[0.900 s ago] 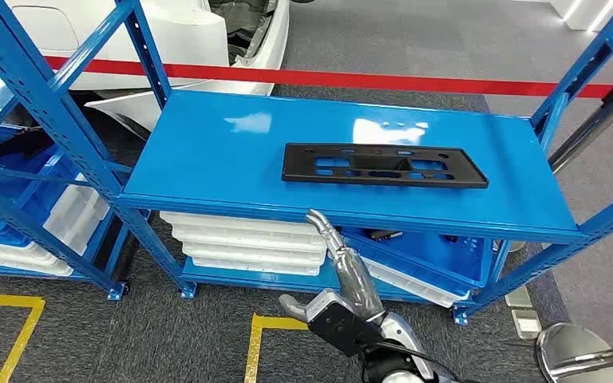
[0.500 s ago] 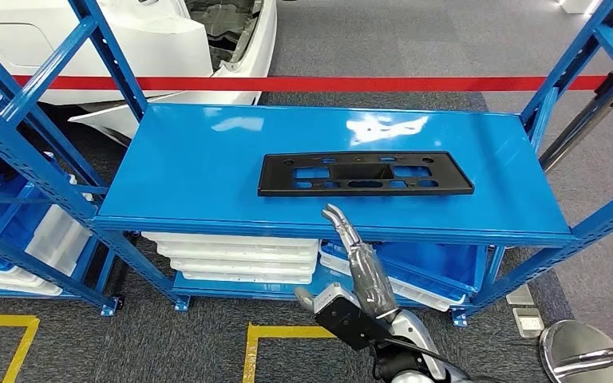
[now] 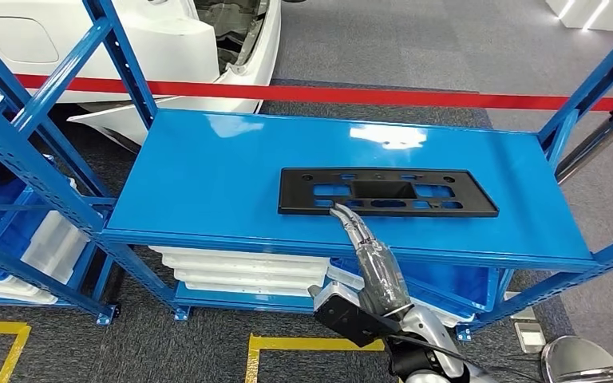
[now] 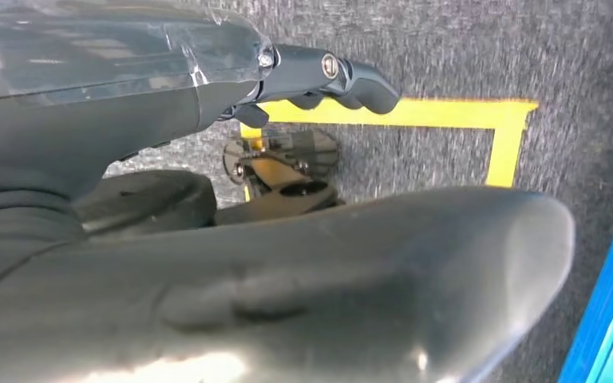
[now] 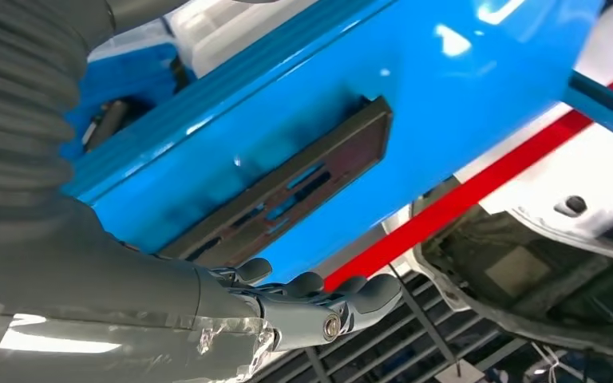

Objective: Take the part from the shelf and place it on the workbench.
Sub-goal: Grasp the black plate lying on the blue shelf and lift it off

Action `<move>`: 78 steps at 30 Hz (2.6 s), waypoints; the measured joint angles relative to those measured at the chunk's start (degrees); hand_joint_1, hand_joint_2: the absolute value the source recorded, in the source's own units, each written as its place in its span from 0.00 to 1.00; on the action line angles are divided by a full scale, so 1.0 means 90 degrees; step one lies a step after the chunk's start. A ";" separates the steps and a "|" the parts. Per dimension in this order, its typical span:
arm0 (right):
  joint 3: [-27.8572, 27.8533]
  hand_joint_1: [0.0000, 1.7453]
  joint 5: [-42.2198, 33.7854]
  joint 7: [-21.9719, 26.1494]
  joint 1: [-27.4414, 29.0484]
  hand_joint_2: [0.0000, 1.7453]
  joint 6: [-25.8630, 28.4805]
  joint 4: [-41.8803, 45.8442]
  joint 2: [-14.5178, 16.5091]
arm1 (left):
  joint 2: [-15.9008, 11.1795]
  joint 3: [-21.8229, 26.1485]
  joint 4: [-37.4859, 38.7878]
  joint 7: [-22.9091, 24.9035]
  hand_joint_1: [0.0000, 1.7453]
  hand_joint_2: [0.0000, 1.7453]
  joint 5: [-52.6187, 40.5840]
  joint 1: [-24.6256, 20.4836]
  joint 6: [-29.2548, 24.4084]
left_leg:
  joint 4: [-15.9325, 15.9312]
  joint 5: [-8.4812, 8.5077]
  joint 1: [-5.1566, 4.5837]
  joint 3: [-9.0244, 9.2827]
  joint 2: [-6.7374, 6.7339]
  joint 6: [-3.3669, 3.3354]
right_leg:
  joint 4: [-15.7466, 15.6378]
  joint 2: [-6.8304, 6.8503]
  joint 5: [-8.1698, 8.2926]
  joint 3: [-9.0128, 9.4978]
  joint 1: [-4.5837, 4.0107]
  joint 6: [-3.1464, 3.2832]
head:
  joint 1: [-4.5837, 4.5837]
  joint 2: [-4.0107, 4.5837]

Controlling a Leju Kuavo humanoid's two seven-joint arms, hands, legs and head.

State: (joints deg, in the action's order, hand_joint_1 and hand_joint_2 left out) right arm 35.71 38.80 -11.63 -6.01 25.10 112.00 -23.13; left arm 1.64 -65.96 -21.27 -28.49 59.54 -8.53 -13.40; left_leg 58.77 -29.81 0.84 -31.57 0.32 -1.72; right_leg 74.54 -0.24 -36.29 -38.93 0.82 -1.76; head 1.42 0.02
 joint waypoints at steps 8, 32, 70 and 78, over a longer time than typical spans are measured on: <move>-0.0016 0.00 0.0045 -0.0083 -0.0050 1.00 -0.0147 0.0093 -0.0161 | 0.0004 0.0000 0.0008 0.0001 0.00 0.00 0.0013 -0.0008 0.0000 | -0.0078 -0.0306 -0.0002 0.0313 0.0033 0.0216 | -0.1697 -0.0015 0.0993 0.0474 -0.0053 0.0168 | 0.0074 0.0000; -0.0142 0.00 0.0220 -0.0981 -0.0154 1.00 -0.1222 0.0415 -0.0610 | 0.0010 0.0002 0.0024 -0.0057 0.00 0.00 0.0106 0.0064 0.0001 | -0.0007 0.0005 0.0019 0.0035 0.0008 0.0011 | -0.0295 0.0002 0.0317 0.0043 0.0035 -0.0021 | -0.0070 0.0000; 0.0211 0.00 -0.0550 -0.1512 -0.0540 1.00 -0.3021 0.0349 -0.0864 | 0.0039 0.0002 0.0047 0.0081 0.00 0.00 -0.0015 -0.0087 -0.0261 | 0.0122 0.0165 -0.0097 -0.0297 0.0025 0.0049 | -0.1894 -0.0005 0.0590 0.1092 -0.0046 0.0186 | -0.0182 0.0000; 0.0380 0.00 -0.0498 -0.1508 -0.0641 1.00 -0.3122 0.0109 -0.0858 | 0.0039 0.0002 0.0047 0.0108 0.00 0.00 -0.0042 -0.0101 -0.0253 | 0.0106 0.0165 -0.0094 -0.0282 0.0025 0.0050 | -0.1893 -0.0004 0.0589 0.1094 -0.0051 0.0185 | -0.0182 0.0000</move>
State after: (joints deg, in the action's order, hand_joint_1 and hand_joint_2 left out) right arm 39.12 34.32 -25.20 -11.78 -3.01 112.98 -30.85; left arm 1.99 -65.94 -20.85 -27.52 59.16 -9.44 -15.68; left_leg 59.72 -28.33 -0.01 -34.10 0.55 -1.28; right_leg 57.51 -0.28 -30.99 -29.08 0.36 -0.09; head -0.22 0.02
